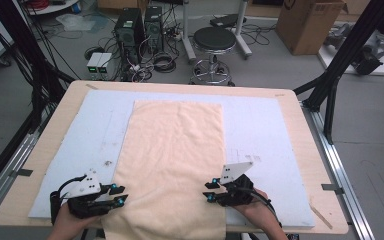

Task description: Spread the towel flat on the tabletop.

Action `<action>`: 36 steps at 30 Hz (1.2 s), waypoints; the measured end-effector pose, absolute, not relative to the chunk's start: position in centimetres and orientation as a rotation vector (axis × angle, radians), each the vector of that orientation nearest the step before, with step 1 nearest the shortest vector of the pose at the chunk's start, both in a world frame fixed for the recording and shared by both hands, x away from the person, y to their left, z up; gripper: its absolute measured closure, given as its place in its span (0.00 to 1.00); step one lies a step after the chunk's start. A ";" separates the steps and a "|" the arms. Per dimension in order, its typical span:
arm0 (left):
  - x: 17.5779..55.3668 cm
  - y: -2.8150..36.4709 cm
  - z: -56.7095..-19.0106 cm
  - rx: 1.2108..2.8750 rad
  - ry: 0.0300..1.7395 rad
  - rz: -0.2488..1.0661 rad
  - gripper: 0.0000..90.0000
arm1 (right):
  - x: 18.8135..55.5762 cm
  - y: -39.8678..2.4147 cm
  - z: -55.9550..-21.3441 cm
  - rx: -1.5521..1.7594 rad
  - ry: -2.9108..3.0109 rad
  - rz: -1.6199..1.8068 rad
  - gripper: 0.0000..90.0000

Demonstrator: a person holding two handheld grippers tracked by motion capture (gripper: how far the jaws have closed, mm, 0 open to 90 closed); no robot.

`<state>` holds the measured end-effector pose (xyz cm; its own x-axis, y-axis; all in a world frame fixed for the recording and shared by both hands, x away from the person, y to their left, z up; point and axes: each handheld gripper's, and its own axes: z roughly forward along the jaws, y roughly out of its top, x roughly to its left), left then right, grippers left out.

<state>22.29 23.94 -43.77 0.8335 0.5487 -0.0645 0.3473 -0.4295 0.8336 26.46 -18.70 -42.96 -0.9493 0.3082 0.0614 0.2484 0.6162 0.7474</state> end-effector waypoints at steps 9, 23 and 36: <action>21.8 23.8 -44.8 2.125 0.634 0.241 0.69 | 25.9 -19.4 -44.1 0.496 2.776 1.220 0.76; 24.0 24.2 -43.1 2.000 0.716 0.267 0.54 | 26.9 -21.5 -42.6 0.635 2.622 1.354 0.51; 26.6 24.8 -42.3 1.931 0.819 0.329 0.46 | 29.5 -22.2 -41.6 0.775 2.472 1.415 0.32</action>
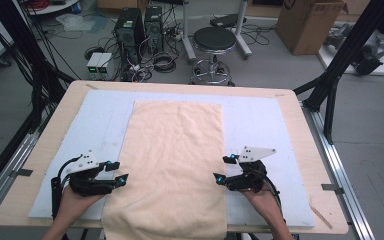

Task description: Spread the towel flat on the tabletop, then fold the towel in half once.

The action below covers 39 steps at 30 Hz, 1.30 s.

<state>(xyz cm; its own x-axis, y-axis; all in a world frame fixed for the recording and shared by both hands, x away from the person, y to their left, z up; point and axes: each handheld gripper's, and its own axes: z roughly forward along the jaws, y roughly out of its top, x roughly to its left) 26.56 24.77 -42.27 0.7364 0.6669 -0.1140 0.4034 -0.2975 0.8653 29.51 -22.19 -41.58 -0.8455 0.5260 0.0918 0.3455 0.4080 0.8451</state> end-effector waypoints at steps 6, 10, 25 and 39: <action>27.2 24.8 -42.4 1.934 0.849 0.360 0.45 | 30.6 -21.8 -41.8 0.790 2.455 1.411 0.31; 27.1 24.7 -42.4 1.933 0.843 0.388 0.43 | 30.9 -21.4 -42.0 0.796 2.463 1.394 0.31; 26.9 24.5 -42.5 1.956 0.824 0.392 0.41 | 31.0 -20.5 -42.6 0.773 2.512 1.333 0.30; 27.3 24.7 -42.4 1.918 0.860 0.368 0.41 | 31.0 -21.2 -42.2 0.789 2.495 1.351 0.30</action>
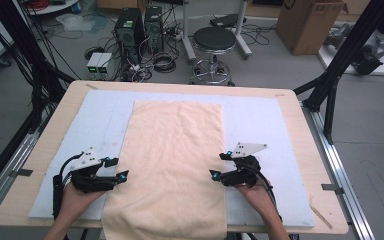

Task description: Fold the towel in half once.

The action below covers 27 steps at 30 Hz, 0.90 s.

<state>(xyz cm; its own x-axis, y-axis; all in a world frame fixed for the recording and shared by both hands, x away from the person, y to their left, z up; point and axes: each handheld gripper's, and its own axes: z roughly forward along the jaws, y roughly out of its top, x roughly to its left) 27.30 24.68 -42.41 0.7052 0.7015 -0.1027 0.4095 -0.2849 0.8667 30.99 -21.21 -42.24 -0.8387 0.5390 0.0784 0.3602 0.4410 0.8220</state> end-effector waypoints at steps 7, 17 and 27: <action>29.1 25.2 -41.3 1.905 0.876 0.370 0.46 | 32.9 -22.6 -40.9 0.855 2.436 1.419 0.30; 34.5 25.5 -38.9 1.892 0.924 0.356 0.48 | 37.5 -22.0 -37.7 0.848 2.429 1.344 0.30; 39.4 25.2 -37.1 1.863 0.942 0.496 0.49 | 42.2 -20.7 -36.4 0.899 2.388 1.314 0.30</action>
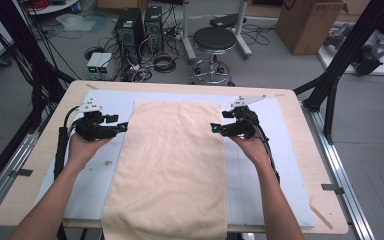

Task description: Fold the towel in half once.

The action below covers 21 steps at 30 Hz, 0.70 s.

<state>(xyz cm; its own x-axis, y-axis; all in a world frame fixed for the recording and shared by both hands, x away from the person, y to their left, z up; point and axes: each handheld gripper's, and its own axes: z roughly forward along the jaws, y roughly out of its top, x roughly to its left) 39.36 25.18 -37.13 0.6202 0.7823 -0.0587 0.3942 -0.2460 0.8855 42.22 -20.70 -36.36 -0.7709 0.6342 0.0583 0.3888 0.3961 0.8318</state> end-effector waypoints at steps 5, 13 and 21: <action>41.0 25.0 -38.7 1.841 1.009 0.476 0.52 | 43.9 -20.9 -37.8 0.995 2.352 1.284 0.30; 42.3 23.8 -42.0 1.902 1.124 0.405 0.54 | 45.5 -21.0 -40.8 1.095 2.416 1.206 0.35; 42.8 22.8 -43.8 2.017 1.170 0.363 0.56 | 45.9 -20.7 -43.2 1.141 2.451 1.133 0.44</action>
<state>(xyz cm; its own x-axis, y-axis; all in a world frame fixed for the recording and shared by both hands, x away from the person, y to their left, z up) 42.77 22.79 -43.80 0.5393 0.8329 -0.1245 0.6160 -0.2893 0.7327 45.88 -20.73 -43.19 -0.6784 0.7244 0.1226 0.5628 0.4051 0.7206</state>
